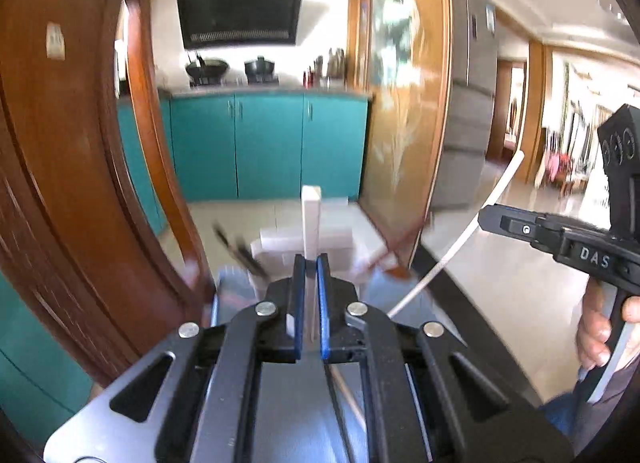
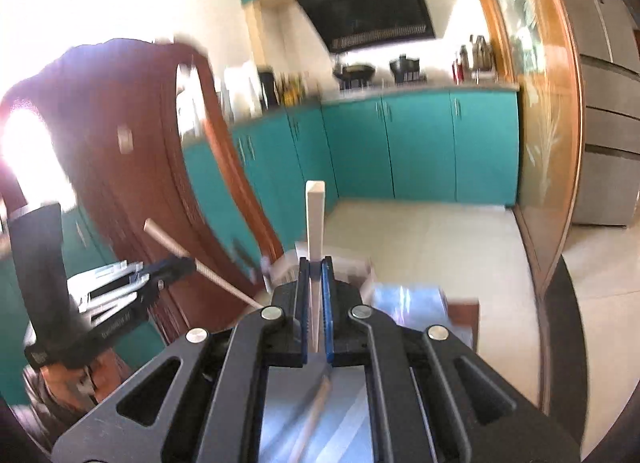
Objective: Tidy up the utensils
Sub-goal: 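Lift both light wooden chopsticks up toward the white caddy, then lower both held chopsticks into the white caddy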
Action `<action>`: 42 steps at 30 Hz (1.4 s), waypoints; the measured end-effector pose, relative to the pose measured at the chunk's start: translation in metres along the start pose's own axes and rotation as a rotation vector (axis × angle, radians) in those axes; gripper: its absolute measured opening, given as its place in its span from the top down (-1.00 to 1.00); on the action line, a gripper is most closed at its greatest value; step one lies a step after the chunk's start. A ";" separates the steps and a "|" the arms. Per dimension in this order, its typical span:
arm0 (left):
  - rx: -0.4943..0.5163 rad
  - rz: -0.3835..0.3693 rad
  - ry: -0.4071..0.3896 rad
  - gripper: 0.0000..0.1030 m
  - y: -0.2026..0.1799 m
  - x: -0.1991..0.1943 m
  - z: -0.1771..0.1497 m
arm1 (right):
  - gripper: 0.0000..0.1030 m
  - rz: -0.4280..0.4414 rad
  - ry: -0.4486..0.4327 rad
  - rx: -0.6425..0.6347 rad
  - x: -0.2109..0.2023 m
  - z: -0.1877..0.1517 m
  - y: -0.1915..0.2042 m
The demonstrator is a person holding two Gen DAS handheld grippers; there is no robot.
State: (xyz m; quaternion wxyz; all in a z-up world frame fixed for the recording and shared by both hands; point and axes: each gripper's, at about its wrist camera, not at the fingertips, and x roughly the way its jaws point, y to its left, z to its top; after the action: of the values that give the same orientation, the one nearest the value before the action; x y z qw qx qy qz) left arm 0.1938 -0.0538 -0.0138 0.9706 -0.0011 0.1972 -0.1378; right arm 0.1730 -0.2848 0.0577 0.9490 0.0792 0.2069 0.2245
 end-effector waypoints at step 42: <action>-0.116 0.180 -0.192 0.67 0.030 0.045 0.007 | 0.64 -0.019 -0.085 -0.171 0.037 -0.059 0.034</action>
State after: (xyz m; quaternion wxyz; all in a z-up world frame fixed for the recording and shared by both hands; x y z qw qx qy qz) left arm 0.2445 -0.0374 -0.0262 0.9918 -0.0527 0.1103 -0.0377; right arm 0.1648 -0.2343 -0.0006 0.9622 0.0055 0.1471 0.2289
